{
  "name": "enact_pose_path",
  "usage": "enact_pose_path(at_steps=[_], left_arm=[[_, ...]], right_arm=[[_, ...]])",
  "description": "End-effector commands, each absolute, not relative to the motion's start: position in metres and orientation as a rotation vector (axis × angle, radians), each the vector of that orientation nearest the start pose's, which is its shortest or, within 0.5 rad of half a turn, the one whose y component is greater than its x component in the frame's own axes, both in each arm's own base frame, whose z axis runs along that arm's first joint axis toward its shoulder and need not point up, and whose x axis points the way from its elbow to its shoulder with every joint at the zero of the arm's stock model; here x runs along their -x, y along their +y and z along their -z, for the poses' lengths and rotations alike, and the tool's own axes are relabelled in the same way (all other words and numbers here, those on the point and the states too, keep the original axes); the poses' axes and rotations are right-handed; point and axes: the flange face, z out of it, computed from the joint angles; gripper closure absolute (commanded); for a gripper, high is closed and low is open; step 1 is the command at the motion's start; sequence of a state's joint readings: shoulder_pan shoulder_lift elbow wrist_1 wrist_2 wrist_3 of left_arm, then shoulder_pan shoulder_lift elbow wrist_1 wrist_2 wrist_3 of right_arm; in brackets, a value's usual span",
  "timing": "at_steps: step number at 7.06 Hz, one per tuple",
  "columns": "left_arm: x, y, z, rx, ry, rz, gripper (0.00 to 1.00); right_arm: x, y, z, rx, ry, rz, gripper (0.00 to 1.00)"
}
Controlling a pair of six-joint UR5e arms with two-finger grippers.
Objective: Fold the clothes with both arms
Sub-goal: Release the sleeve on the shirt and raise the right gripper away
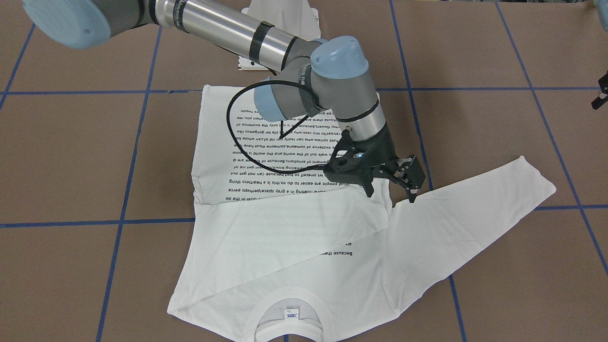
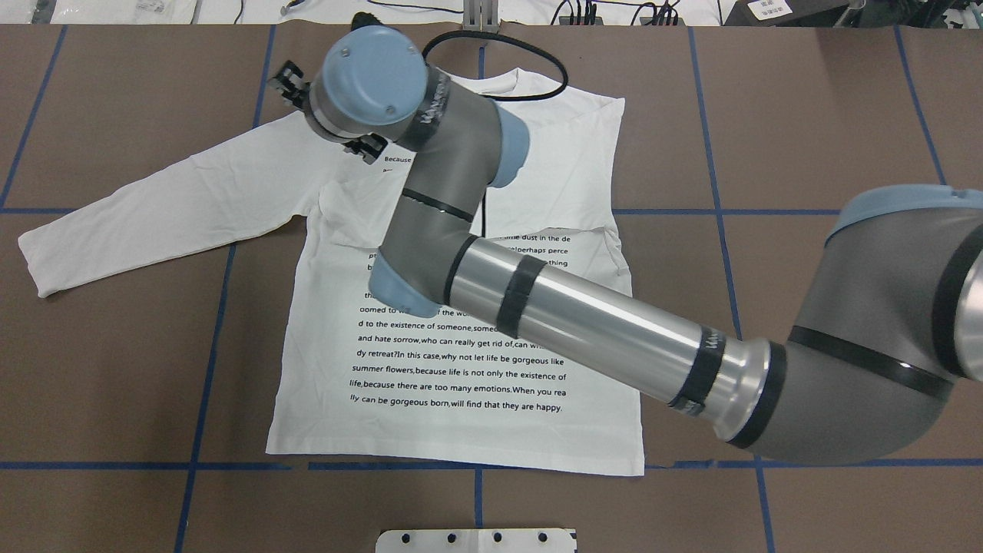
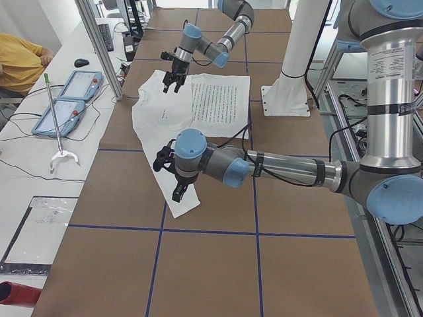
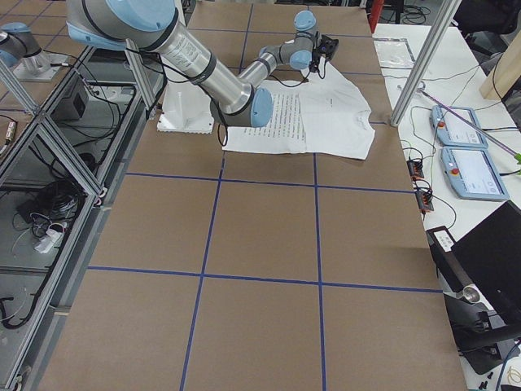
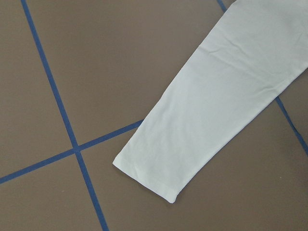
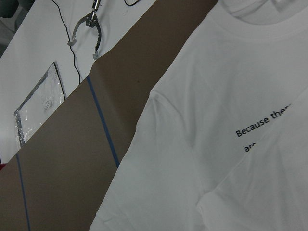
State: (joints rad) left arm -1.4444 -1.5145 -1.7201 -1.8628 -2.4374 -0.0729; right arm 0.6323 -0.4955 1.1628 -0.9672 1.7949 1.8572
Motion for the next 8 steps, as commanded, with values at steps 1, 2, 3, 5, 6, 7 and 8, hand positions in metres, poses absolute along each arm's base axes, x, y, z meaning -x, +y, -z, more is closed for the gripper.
enact_pose_path(at_steps=[1,2,3,5,6,7,8], left_arm=[[-0.093,-0.537,-0.589,-0.094,0.914,-0.161,0.03],[-0.117,-0.551,-0.613,-0.047,0.91,-0.166,0.03],[-0.134,-0.566,-0.641,-0.018,0.908,-0.158,0.03],[-0.142,-0.561,-0.68,0.001,0.895,-0.162,0.03],[-0.142,-0.562,-0.68,0.002,0.895,-0.161,0.05],[-0.142,-0.56,-0.685,0.006,0.893,-0.165,0.13],[-0.142,-0.56,-0.691,0.008,0.892,-0.164,0.17]], right_arm=[[0.488,-0.556,-0.156,0.091,-1.27,-0.613,0.01],[0.439,-0.559,-0.19,0.134,-1.266,-0.585,0.01],[0.411,-0.551,-0.216,0.128,-1.26,-0.547,0.01],[0.394,-0.546,-0.253,0.113,-1.23,-0.483,0.01],[0.392,-0.544,-0.251,0.11,-1.234,-0.482,0.01],[0.39,-0.543,-0.251,0.108,-1.237,-0.482,0.01],[0.39,-0.543,-0.254,0.111,-1.233,-0.483,0.01]])
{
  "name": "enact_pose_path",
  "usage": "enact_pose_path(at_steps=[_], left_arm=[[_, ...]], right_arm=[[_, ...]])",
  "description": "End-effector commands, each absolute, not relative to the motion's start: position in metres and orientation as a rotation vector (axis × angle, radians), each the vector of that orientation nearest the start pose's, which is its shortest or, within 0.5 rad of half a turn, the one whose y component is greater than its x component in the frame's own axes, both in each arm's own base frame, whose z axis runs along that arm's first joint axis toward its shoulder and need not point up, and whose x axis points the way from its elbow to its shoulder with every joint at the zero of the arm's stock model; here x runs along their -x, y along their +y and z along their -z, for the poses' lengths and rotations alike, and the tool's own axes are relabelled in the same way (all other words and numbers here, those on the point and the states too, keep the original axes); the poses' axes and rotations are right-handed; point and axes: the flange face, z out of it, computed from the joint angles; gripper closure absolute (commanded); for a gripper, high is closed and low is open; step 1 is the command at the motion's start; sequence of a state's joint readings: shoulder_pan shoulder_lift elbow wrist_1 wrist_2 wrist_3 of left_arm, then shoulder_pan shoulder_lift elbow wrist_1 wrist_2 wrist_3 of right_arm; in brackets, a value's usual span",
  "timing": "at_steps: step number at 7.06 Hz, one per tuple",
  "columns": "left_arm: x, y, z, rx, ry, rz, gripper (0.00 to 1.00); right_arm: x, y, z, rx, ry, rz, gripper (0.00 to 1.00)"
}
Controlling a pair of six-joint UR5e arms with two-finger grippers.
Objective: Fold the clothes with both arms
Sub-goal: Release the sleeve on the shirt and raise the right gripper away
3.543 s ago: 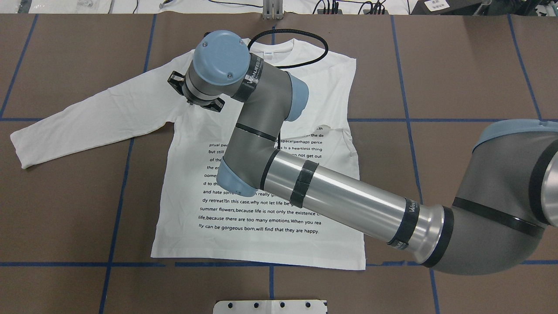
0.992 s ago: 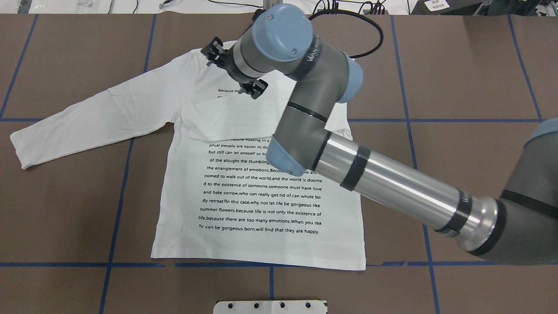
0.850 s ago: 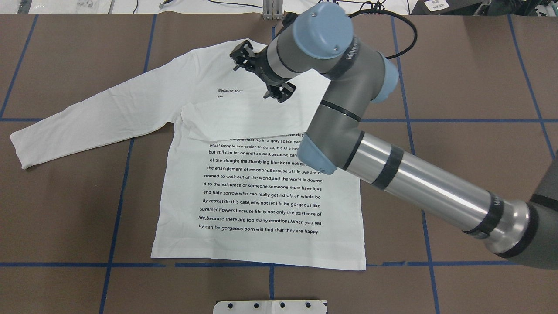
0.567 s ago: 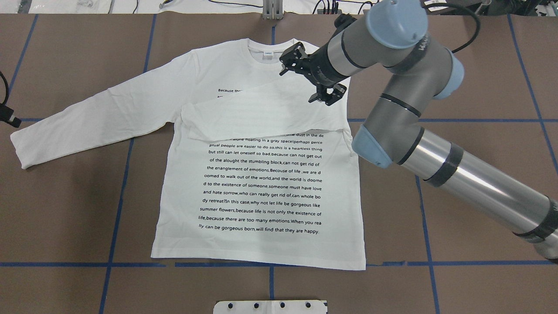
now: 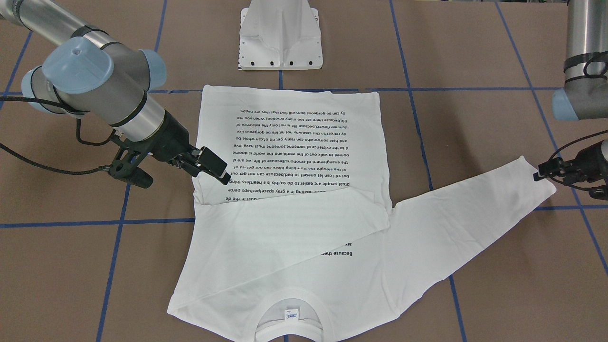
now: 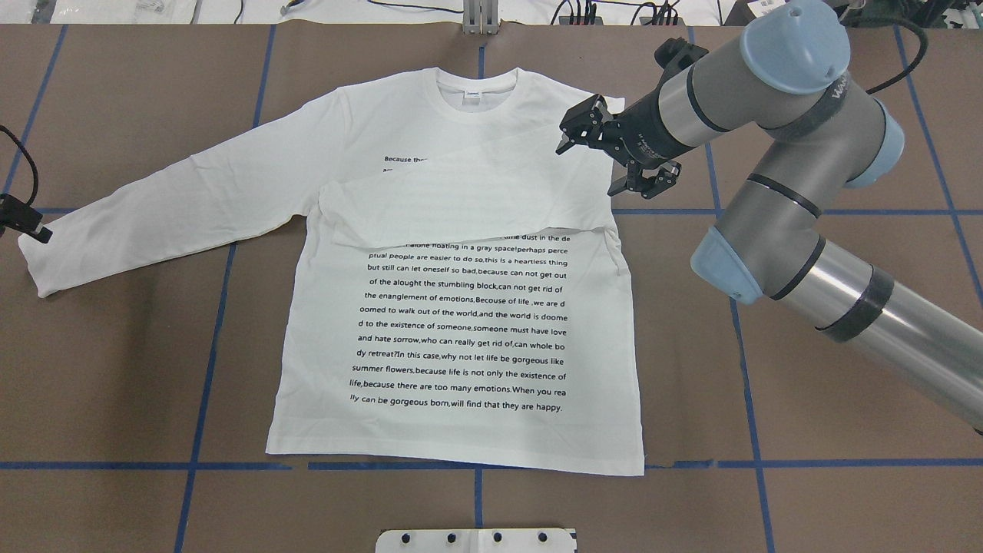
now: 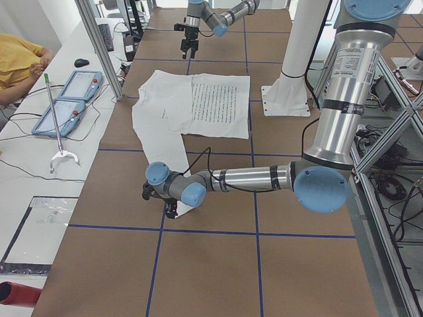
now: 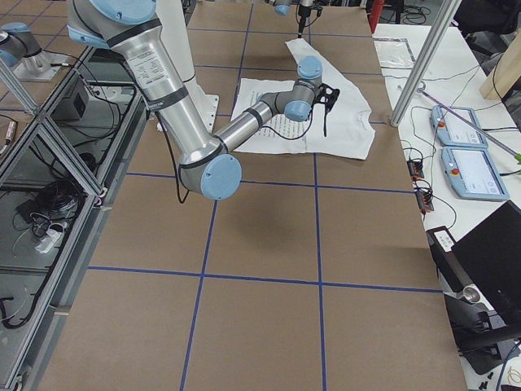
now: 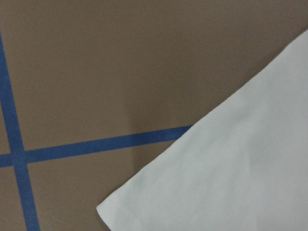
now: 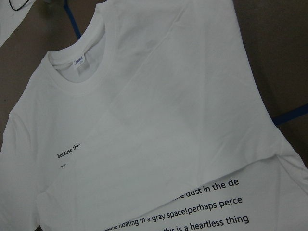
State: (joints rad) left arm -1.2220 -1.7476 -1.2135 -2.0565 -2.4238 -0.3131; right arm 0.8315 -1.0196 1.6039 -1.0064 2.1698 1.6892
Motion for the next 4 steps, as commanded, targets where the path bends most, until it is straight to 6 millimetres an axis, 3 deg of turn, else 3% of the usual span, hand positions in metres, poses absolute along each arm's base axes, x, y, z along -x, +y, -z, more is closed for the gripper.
enact_pose_path(at_steps=[1,4], left_arm=[[-0.1415,-0.5582,-0.6984,0.004,0.894,-0.162,0.19],[-0.1471,-0.5557,-0.7025,0.013,0.893,-0.17,0.21]], right_arm=[[0.3919,-0.5415,-0.2573,0.112,-1.228,-0.484,0.01],[0.3937,-0.5402,-0.2577,0.105,-1.227,-0.486,0.01]])
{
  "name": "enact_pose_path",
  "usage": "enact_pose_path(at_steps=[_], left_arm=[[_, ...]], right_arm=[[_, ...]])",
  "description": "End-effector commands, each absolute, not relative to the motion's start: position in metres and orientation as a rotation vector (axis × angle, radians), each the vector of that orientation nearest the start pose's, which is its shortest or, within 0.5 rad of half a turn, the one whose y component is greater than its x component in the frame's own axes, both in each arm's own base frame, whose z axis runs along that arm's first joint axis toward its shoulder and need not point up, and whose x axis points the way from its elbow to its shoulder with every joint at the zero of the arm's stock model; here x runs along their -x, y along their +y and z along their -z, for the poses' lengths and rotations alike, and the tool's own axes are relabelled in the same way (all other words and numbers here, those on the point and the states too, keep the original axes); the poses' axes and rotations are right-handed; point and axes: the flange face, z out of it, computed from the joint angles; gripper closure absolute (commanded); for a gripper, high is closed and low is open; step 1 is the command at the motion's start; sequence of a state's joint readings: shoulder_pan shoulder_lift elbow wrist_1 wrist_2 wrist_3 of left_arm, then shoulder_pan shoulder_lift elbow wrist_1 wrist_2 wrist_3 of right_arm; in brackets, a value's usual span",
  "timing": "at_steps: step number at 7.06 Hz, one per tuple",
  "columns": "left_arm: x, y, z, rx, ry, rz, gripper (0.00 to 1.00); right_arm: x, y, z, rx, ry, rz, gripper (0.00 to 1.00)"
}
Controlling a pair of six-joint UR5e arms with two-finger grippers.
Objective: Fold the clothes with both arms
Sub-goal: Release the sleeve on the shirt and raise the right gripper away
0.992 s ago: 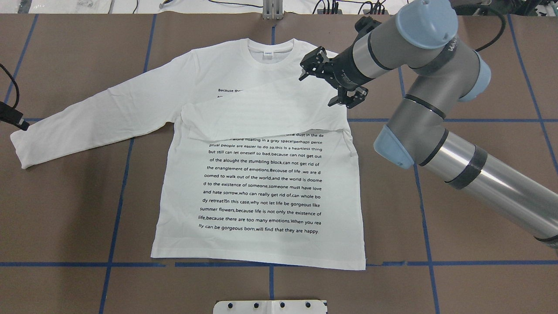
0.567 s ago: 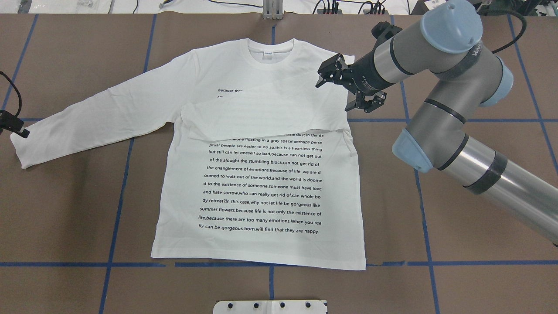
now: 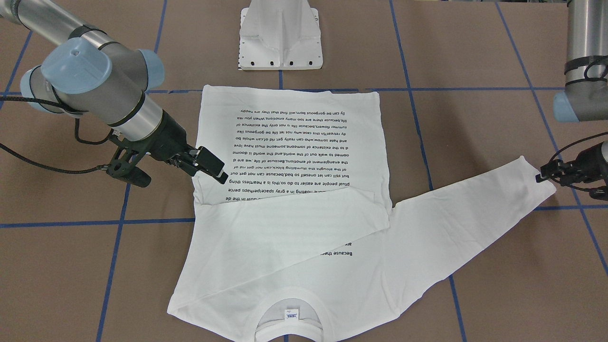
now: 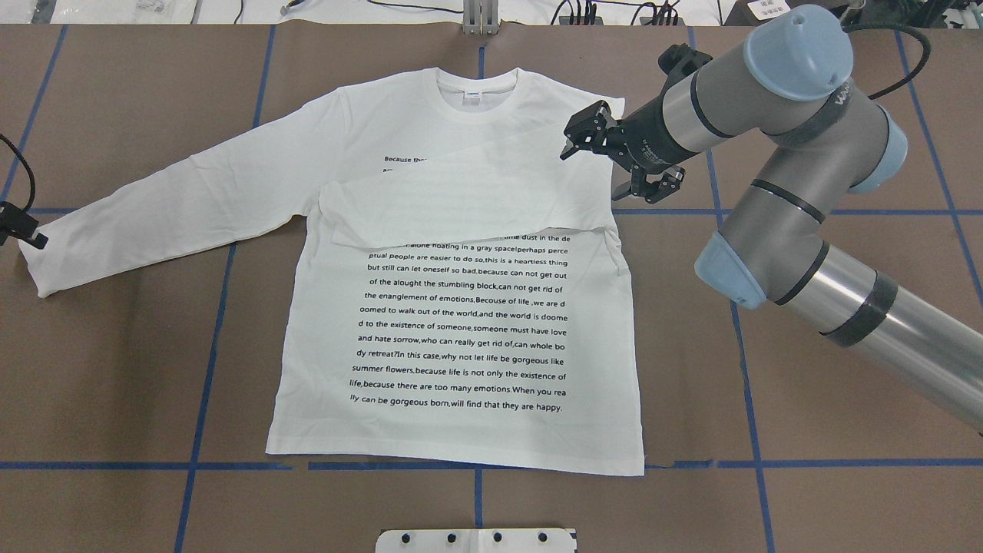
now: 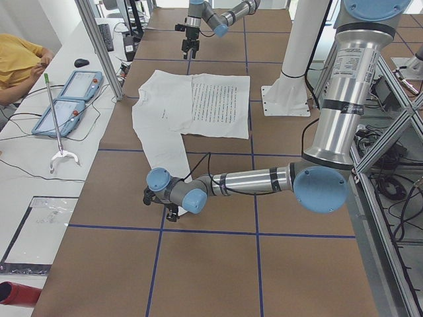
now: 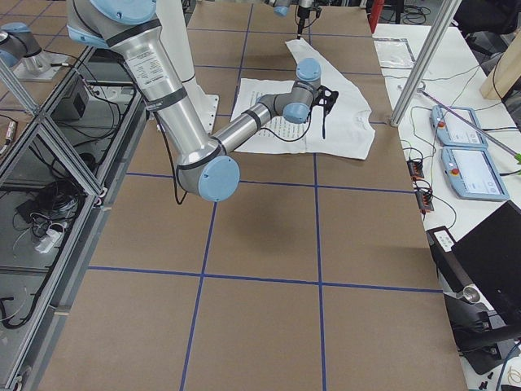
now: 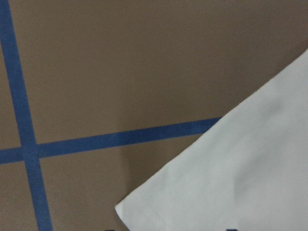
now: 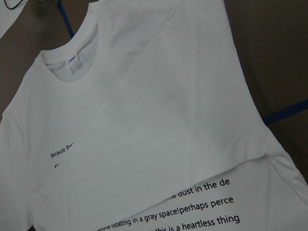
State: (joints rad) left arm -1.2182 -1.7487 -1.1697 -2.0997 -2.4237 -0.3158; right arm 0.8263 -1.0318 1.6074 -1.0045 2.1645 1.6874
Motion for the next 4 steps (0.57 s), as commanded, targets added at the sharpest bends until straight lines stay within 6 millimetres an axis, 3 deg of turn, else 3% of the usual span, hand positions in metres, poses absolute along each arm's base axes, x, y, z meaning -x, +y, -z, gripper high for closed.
enact_pose_path(at_steps=[1,4], left_arm=[[-0.1488,-0.5551,-0.7033,0.016,0.892,-0.173,0.21],[-0.1484,-0.5538,-0.7086,0.024,0.89,-0.171,0.28]], right_arm=[[0.3934,-0.5399,-0.2569,0.103,-1.23,-0.485,0.01],[0.3948,-0.5386,-0.2577,0.104,-1.23,-0.483,0.01]])
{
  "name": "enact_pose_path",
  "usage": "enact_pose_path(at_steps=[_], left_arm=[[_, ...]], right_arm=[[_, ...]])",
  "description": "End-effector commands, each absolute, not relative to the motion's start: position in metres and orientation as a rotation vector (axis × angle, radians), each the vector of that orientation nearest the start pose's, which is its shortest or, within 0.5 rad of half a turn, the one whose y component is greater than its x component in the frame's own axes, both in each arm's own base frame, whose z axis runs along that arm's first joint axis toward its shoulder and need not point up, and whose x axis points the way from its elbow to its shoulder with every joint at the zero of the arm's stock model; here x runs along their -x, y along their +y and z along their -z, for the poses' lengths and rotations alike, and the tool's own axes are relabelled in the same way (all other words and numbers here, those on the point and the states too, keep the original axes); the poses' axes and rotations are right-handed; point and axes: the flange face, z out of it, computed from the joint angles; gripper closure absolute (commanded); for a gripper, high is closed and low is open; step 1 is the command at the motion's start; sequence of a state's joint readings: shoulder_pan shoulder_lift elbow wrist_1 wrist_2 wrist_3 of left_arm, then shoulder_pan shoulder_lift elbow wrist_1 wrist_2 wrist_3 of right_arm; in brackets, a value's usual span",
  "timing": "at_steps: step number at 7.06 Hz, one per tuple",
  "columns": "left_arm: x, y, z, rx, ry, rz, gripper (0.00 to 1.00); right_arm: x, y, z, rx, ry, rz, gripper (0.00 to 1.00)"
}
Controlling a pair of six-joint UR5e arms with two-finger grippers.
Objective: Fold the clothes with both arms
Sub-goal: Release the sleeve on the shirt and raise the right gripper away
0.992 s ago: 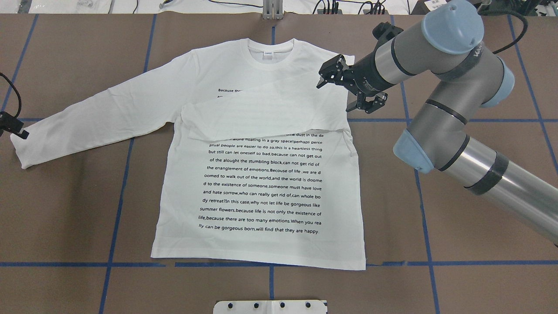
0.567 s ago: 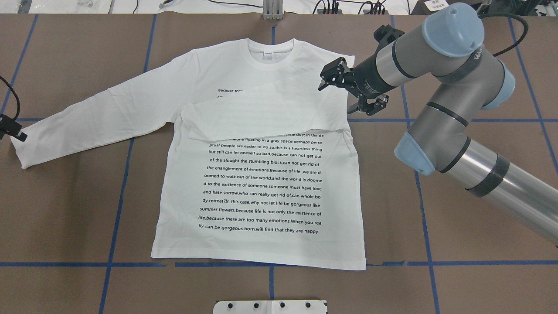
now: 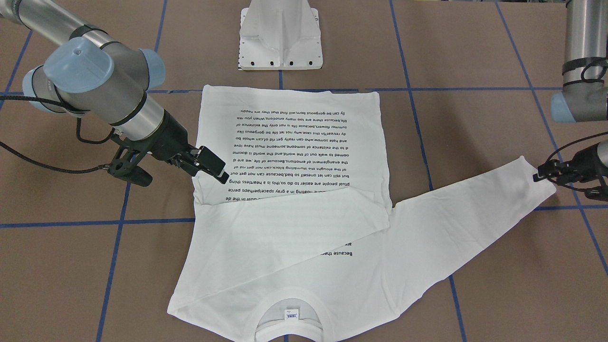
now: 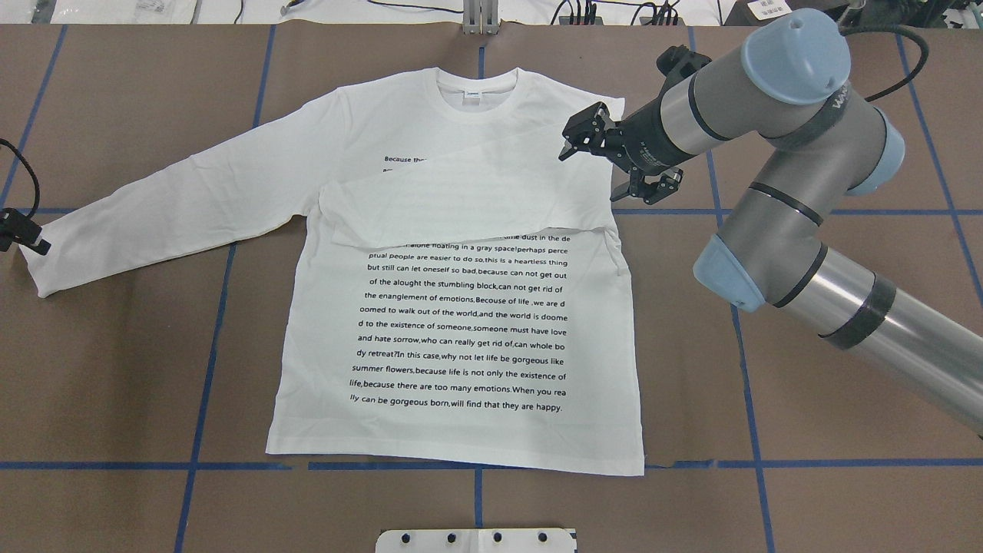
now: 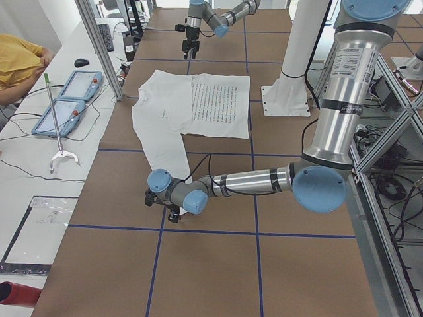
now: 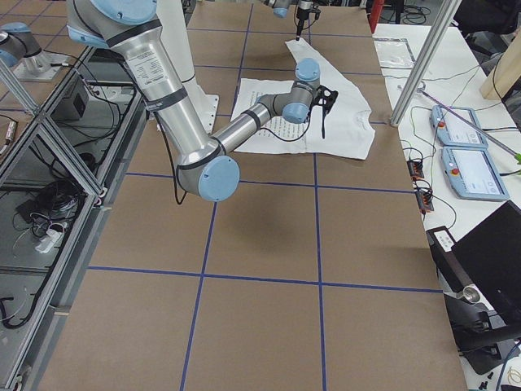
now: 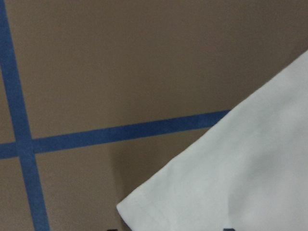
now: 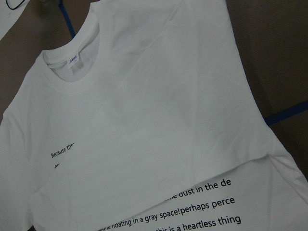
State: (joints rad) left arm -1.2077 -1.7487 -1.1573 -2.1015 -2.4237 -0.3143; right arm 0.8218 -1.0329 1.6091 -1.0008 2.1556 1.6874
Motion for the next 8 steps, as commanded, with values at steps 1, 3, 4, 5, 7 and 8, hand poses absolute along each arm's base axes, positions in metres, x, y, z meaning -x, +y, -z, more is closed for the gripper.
enact_pose_path(at_steps=[1,3,4,5,7,8], left_arm=[[-0.148,-0.553,-0.71,0.026,0.889,-0.171,0.29],[-0.149,-0.552,-0.714,0.036,0.887,-0.165,0.38],[-0.149,-0.552,-0.714,0.036,0.887,-0.165,0.43],[-0.149,-0.552,-0.715,0.039,0.886,-0.162,0.75],[-0.149,-0.557,-0.701,0.016,0.892,-0.168,1.0],[-0.151,-0.562,-0.676,-0.024,0.902,-0.185,1.0]], right_arm=[[0.395,-0.538,-0.257,0.104,-1.231,-0.483,0.01],[0.393,-0.537,-0.254,0.101,-1.236,-0.481,0.01],[0.392,-0.537,-0.253,0.099,-1.239,-0.481,0.01],[0.392,-0.537,-0.253,0.099,-1.239,-0.481,0.01],[0.392,-0.537,-0.253,0.099,-1.239,-0.481,0.01],[0.391,-0.536,-0.256,0.101,-1.235,-0.483,0.01]])
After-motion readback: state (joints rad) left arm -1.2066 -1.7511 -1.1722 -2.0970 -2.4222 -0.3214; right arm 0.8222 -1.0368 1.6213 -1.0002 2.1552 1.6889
